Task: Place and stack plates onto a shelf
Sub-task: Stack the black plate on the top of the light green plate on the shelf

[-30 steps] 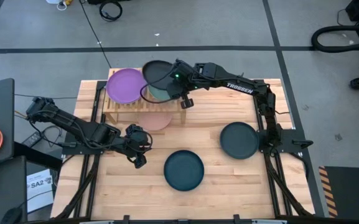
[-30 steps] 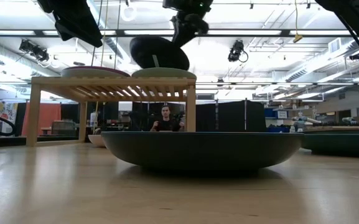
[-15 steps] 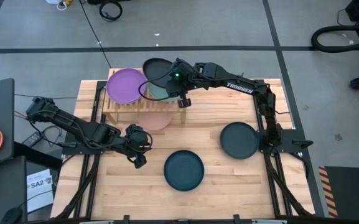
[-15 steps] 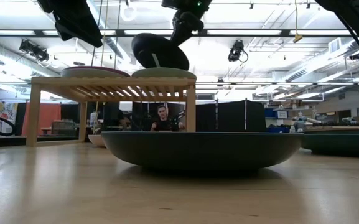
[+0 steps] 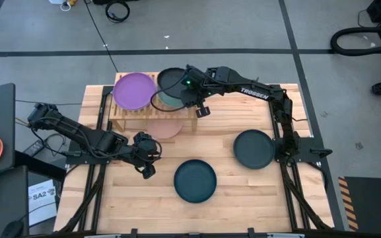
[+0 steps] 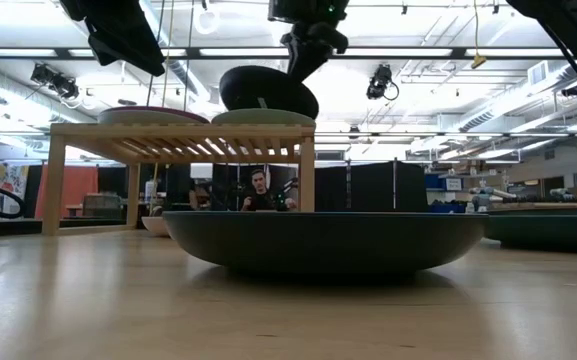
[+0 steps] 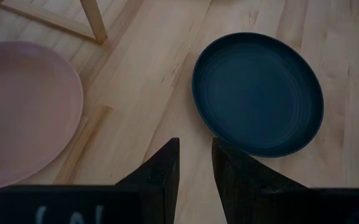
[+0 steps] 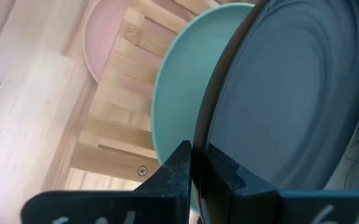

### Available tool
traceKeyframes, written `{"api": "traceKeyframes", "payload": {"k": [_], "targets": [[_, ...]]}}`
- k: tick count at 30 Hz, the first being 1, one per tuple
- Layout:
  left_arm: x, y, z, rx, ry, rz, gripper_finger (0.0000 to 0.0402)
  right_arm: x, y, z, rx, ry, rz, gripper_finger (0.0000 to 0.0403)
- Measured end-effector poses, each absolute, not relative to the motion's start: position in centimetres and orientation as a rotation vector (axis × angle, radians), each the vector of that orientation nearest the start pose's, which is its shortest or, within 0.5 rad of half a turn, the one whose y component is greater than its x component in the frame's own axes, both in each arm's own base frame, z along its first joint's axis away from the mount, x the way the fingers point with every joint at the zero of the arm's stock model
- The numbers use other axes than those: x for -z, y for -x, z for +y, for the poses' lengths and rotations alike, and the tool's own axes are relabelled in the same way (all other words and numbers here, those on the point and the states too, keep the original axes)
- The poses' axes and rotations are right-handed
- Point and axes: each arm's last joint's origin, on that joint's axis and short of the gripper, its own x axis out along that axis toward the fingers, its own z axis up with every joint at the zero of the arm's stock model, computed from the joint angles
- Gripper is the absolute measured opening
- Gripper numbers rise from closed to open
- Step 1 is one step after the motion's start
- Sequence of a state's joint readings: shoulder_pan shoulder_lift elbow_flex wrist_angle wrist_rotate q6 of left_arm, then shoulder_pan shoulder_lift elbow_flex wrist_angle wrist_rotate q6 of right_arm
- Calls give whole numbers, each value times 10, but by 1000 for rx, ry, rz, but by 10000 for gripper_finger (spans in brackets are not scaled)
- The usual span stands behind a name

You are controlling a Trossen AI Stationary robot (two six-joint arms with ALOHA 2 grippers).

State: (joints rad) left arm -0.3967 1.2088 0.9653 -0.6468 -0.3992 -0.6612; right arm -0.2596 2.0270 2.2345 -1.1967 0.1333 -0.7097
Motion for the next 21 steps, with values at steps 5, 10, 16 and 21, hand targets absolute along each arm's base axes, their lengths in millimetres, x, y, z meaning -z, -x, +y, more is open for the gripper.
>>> {"api": "traceKeyframes", "payload": {"k": [5,10,16,21], "targets": [[-276,-224,-82,-268,279,774,100,-370,-402,-111,-4,578,1067,35],[-276,-224,-82,-268,279,774,100,-370,-402,-111,-3,579,1068,57],[-276,-224,-82,-269,280,774,100,-370,-402,-111,-3,581,1068,99],[-276,-224,-82,-268,280,774,100,-370,-402,-111,-1,582,1069,118]]}}
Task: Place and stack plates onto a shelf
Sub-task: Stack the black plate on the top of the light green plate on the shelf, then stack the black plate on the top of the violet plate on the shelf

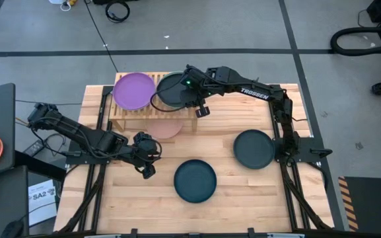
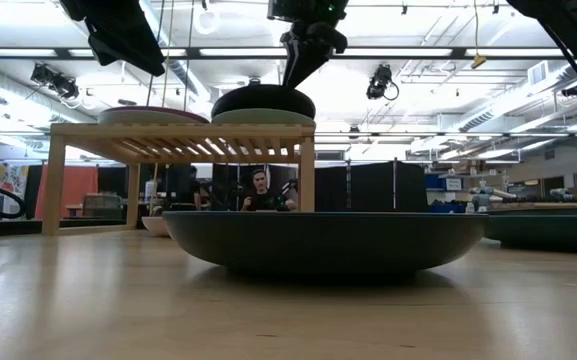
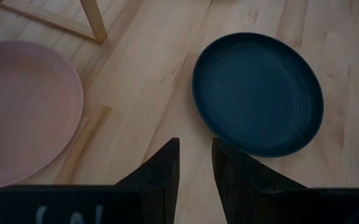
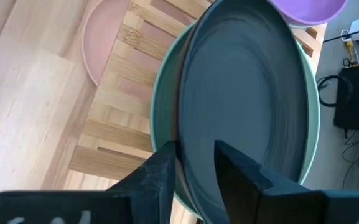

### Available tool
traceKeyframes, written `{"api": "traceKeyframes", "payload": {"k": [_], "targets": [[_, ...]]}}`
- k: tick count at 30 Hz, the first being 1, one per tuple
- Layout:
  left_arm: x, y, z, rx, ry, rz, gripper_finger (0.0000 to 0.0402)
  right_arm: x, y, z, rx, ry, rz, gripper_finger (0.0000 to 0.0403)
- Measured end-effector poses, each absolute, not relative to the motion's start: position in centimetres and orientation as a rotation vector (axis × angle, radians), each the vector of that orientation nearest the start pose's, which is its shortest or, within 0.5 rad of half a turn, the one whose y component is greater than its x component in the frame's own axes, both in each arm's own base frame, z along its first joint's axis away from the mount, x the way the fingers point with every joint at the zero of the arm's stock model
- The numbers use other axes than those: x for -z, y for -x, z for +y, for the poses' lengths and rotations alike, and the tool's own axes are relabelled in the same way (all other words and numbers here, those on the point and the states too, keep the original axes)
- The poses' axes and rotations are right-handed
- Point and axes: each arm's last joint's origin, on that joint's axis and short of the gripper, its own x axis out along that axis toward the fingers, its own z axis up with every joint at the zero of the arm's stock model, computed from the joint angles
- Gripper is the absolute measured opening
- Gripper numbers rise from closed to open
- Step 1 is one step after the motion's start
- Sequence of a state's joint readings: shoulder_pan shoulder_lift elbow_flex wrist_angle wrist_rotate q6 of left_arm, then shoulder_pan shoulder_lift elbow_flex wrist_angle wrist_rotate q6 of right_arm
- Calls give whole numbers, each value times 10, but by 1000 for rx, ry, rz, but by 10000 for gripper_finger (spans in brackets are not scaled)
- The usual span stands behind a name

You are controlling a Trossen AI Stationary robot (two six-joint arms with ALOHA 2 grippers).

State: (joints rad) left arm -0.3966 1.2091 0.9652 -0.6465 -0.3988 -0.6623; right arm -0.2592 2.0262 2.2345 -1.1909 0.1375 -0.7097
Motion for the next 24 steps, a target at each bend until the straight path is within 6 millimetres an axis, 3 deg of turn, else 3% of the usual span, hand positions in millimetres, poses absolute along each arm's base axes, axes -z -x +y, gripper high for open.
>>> {"api": "traceKeyframes", "payload": {"k": [5,14,24], "targets": [[-276,-224,-82,-269,280,774,100,-370,-402,-111,11,589,1074,121],[-276,-224,-82,-268,280,774,100,-376,-405,-118,227,688,1084,121],[-276,-224,-82,-269,280,774,100,-374,-406,-106,200,708,1104,121]]}}
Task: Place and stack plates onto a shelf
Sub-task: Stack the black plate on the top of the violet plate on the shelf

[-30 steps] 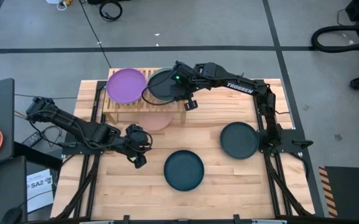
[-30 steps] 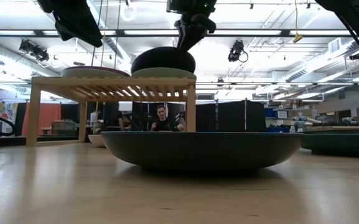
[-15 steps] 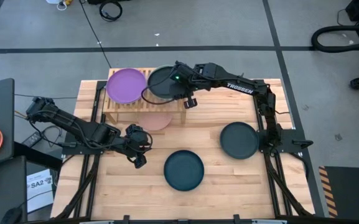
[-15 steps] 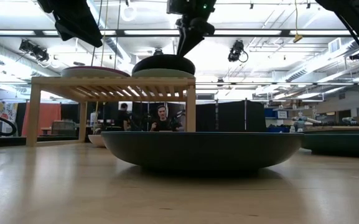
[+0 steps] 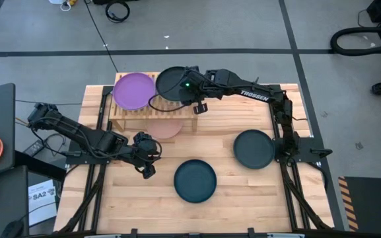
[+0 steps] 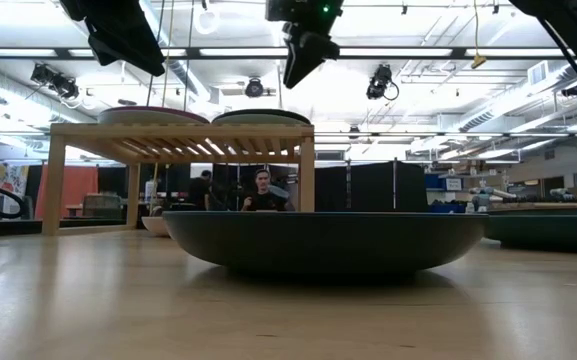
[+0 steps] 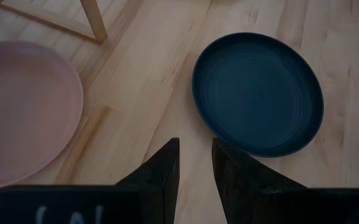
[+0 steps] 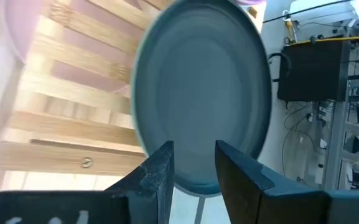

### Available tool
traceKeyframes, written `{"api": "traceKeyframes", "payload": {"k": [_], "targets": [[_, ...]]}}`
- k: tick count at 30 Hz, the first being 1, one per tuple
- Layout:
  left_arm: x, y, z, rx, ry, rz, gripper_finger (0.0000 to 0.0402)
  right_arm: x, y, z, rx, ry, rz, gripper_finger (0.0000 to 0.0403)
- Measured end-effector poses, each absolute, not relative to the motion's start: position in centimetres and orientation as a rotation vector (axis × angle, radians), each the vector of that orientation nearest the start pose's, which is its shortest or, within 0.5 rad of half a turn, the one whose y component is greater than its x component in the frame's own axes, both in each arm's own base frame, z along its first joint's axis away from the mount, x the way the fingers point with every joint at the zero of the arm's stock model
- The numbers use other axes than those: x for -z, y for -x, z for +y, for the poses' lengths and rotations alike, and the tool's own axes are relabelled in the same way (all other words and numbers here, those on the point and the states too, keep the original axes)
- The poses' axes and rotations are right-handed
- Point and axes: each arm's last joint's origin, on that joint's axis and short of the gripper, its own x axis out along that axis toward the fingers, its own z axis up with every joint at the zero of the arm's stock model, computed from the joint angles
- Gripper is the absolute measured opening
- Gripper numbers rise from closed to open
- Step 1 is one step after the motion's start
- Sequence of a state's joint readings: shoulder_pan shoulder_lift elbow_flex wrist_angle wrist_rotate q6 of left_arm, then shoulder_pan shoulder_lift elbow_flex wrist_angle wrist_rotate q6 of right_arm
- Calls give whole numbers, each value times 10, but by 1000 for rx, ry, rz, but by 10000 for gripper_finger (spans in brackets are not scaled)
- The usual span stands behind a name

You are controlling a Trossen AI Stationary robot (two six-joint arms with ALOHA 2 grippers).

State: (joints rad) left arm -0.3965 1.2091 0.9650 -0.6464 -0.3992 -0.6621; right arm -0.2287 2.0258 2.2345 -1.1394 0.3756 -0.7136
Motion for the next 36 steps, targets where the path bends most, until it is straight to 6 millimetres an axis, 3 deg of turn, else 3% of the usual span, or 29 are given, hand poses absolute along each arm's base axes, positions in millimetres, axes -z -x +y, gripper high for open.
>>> {"api": "traceKeyframes", "payload": {"k": [10,15,21,25,31,36], "targets": [[-276,-224,-82,-269,280,774,100,-378,-393,-82,160,658,1172,121],[-276,-224,-82,-268,280,773,100,-393,-366,-66,215,429,1209,121],[-276,-224,-82,-270,278,770,100,-415,-331,-37,143,75,1188,121],[-276,-224,-82,-273,277,768,100,-427,-315,-10,100,45,1131,121],[-277,-225,-82,-272,279,764,100,-415,-293,26,142,20,1182,121],[-277,-225,-82,-271,278,764,100,-386,-271,50,163,-17,1287,121]]}}
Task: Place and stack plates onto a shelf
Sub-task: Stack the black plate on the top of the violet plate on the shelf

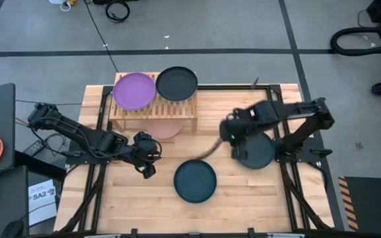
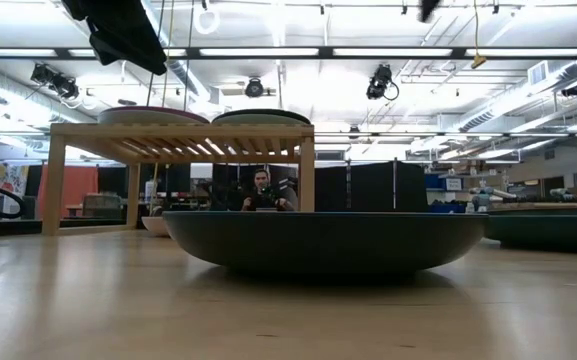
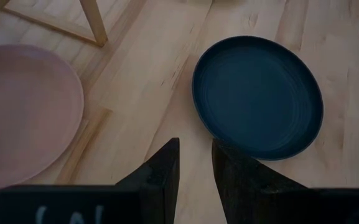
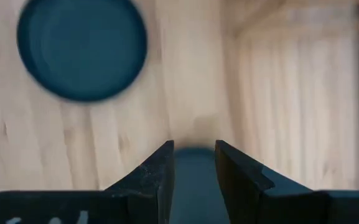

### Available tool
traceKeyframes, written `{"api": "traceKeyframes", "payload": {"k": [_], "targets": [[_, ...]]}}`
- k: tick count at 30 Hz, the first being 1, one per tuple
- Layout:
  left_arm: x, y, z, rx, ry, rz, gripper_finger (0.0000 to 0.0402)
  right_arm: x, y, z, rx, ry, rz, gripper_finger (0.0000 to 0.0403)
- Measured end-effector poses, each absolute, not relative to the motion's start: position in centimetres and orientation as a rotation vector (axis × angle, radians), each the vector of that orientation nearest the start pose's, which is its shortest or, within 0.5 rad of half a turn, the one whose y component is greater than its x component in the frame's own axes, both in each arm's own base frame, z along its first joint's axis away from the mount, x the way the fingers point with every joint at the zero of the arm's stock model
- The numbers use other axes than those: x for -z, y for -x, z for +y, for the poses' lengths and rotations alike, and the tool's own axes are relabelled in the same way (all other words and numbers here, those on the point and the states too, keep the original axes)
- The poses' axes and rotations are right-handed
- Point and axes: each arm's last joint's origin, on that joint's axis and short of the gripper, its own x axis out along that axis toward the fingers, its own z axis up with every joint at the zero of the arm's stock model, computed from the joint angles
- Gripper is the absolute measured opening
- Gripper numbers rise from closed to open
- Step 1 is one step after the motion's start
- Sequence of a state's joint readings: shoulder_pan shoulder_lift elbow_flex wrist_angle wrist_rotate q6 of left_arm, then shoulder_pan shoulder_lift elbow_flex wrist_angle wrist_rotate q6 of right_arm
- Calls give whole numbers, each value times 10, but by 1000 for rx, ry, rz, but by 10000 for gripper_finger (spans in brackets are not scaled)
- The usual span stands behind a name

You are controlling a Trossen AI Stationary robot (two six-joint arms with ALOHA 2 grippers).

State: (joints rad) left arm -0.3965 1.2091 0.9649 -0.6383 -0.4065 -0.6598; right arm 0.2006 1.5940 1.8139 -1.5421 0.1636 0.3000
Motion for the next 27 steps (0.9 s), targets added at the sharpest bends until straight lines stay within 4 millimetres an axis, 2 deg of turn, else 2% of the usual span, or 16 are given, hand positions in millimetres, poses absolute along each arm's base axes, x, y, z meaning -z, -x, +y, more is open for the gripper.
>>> {"api": "traceKeyframes", "payload": {"k": [10,18,23,27], "targets": [[-277,-225,-82,-272,280,764,100,-314,-230,78,296,-131,1477,121],[-277,-225,-82,-272,280,764,100,-252,-217,95,219,-234,1691,121],[-277,-225,-82,-275,287,763,100,-226,-209,100,165,-269,1781,121],[-277,-225,-82,-274,287,763,100,-215,-202,99,172,-252,1816,121]]}}
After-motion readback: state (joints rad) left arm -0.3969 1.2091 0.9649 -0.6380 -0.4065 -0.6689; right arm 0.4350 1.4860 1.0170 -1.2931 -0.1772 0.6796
